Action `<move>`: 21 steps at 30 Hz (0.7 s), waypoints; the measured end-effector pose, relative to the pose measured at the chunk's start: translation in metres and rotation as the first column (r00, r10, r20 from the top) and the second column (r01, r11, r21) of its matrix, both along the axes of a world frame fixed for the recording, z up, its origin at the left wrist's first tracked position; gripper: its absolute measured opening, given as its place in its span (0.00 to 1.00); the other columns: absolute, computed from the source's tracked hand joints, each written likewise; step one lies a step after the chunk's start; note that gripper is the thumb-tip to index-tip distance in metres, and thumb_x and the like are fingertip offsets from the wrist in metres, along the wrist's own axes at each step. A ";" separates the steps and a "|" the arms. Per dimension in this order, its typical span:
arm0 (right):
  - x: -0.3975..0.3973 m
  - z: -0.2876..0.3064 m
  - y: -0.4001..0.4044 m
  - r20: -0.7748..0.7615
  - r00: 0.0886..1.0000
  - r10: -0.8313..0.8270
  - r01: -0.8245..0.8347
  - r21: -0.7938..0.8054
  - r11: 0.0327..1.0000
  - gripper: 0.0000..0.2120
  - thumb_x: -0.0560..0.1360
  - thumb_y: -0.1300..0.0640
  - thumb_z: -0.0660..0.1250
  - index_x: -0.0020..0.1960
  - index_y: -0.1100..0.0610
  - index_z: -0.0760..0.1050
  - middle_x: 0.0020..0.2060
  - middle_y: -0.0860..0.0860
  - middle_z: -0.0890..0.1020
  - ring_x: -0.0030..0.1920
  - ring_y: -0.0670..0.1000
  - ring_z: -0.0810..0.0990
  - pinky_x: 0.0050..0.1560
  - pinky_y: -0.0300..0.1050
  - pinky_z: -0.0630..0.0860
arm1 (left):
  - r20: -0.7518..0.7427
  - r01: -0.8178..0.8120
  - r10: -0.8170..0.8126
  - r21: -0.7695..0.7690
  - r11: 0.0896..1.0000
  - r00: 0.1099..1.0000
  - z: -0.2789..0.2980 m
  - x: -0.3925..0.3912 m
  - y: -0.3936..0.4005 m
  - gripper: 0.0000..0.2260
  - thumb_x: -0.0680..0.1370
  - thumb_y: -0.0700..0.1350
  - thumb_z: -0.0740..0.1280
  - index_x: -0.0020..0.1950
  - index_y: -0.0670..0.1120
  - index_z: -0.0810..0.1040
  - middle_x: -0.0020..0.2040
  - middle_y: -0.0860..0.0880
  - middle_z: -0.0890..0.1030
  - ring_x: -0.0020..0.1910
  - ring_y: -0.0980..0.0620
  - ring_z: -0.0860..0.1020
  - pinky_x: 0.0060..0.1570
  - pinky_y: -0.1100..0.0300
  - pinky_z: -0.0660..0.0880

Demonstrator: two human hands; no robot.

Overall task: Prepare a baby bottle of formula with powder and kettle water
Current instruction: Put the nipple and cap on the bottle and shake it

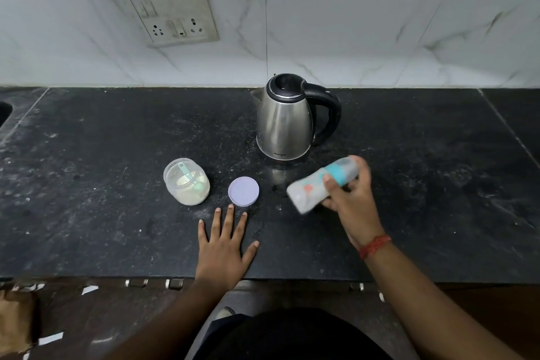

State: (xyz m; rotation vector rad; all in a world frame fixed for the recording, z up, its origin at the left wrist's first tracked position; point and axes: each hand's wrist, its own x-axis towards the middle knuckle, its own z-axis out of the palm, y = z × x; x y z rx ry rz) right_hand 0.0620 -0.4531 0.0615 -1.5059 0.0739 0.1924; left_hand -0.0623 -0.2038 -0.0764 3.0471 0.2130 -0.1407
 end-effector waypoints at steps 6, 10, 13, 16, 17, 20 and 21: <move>0.003 0.002 -0.005 -0.002 0.998 -0.059 0.059 0.067 0.996 0.25 0.78 0.59 0.71 0.69 0.43 0.66 0.61 0.54 0.78 0.59 0.55 0.83 0.50 0.55 0.85 | 0.006 0.004 -0.004 0.001 1.000 1.000 0.000 0.000 0.000 0.34 0.82 0.70 0.43 0.83 0.54 0.58 0.83 0.45 0.58 0.83 0.40 0.53 0.77 0.31 0.51; 0.002 0.004 0.001 0.009 0.992 0.123 -0.123 0.012 0.992 0.29 0.76 0.65 0.72 0.68 0.42 0.68 0.59 0.55 0.80 0.56 0.58 0.84 0.48 0.55 0.85 | 0.000 0.001 -0.001 0.002 1.000 1.000 0.001 0.000 0.003 0.35 0.81 0.70 0.43 0.83 0.54 0.58 0.84 0.46 0.57 0.83 0.40 0.52 0.77 0.31 0.50; 0.005 0.007 -0.001 0.003 0.997 -0.072 0.071 0.114 0.991 0.26 0.78 0.62 0.70 0.71 0.46 0.65 0.59 0.52 0.79 0.56 0.53 0.84 0.49 0.56 0.84 | 0.005 0.000 0.000 0.006 1.000 1.000 0.001 0.000 0.000 0.35 0.81 0.70 0.43 0.83 0.54 0.58 0.84 0.46 0.57 0.83 0.40 0.53 0.77 0.31 0.50; 0.001 0.005 0.000 0.009 0.990 0.139 -0.139 -0.019 0.990 0.29 0.76 0.63 0.72 0.72 0.45 0.66 0.60 0.53 0.80 0.57 0.56 0.84 0.49 0.56 0.85 | 0.012 0.005 -0.005 -0.008 1.000 1.000 0.001 -0.001 0.002 0.34 0.81 0.70 0.43 0.83 0.54 0.58 0.84 0.45 0.58 0.83 0.40 0.53 0.77 0.31 0.50; 0.001 0.004 0.000 0.016 0.995 0.094 -0.094 -0.010 0.996 0.29 0.76 0.62 0.72 0.72 0.45 0.67 0.60 0.54 0.80 0.57 0.56 0.84 0.49 0.55 0.85 | 0.009 0.002 -0.002 -0.007 1.000 1.000 0.001 -0.001 0.002 0.34 0.81 0.70 0.43 0.83 0.54 0.58 0.84 0.46 0.57 0.83 0.40 0.53 0.77 0.31 0.50; 0.003 0.003 -0.002 -0.025 0.997 -0.069 0.071 0.118 0.991 0.26 0.78 0.59 0.71 0.72 0.46 0.65 0.62 0.55 0.78 0.59 0.55 0.83 0.49 0.54 0.84 | 0.007 0.001 -0.001 0.003 1.000 1.000 0.001 0.000 0.000 0.35 0.81 0.70 0.42 0.83 0.54 0.57 0.84 0.46 0.57 0.83 0.41 0.53 0.77 0.31 0.50; 0.003 0.003 -0.001 -0.019 1.000 0.003 -0.001 0.069 0.998 0.27 0.77 0.60 0.72 0.71 0.45 0.66 0.62 0.55 0.79 0.58 0.55 0.83 0.47 0.52 0.84 | 0.010 0.000 0.000 0.002 1.000 1.000 0.000 0.000 0.001 0.35 0.81 0.70 0.43 0.83 0.54 0.57 0.84 0.46 0.57 0.83 0.41 0.52 0.77 0.31 0.50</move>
